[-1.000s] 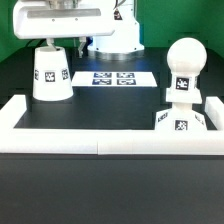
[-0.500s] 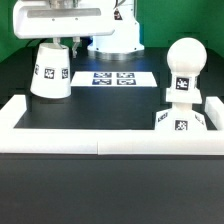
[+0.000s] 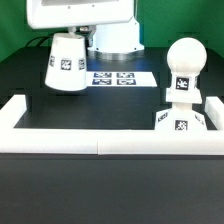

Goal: Assemble lamp

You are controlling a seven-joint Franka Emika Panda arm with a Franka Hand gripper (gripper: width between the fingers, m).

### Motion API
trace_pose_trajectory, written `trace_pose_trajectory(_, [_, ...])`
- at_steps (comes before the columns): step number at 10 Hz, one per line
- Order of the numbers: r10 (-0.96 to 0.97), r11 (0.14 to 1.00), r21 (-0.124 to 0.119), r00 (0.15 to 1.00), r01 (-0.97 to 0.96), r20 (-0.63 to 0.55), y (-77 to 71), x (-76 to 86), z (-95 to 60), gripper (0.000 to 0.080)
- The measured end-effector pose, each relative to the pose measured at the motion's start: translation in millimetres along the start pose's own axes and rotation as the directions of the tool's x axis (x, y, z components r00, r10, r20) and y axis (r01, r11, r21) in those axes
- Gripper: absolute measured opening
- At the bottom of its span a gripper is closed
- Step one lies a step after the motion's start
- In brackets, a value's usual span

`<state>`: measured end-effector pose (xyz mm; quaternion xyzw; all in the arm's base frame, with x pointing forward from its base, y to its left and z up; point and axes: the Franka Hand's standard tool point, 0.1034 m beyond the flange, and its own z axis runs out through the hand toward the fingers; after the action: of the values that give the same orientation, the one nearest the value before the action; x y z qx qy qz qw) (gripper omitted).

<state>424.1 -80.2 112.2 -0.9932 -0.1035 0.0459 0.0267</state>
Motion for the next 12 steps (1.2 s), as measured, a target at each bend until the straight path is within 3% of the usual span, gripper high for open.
trace_pose_trajectory(1, [-0.02,1.0,0.023,1.0,0.02,-0.002,-4.6,13.5,-11.4,0.0044])
trace_pose_trajectory(5, [-0.102,0.994,0.021,0.994,0.103,-0.042,-23.9,60.0,-46.6,0.0044])
trace_pose_trajectory(10, [-0.111,0.993,0.023,0.993,0.112,-0.04,-23.5,60.6,-44.5,0.0045])
trace_pose_trajectory(11, [-0.11,0.993,0.026,0.993,0.111,-0.037,-25.8,61.3,-45.5,0.0045])
trace_pose_trajectory(12, [-0.125,0.991,0.039,0.992,0.126,-0.025,-37.5,70.1,-57.2,0.0045])
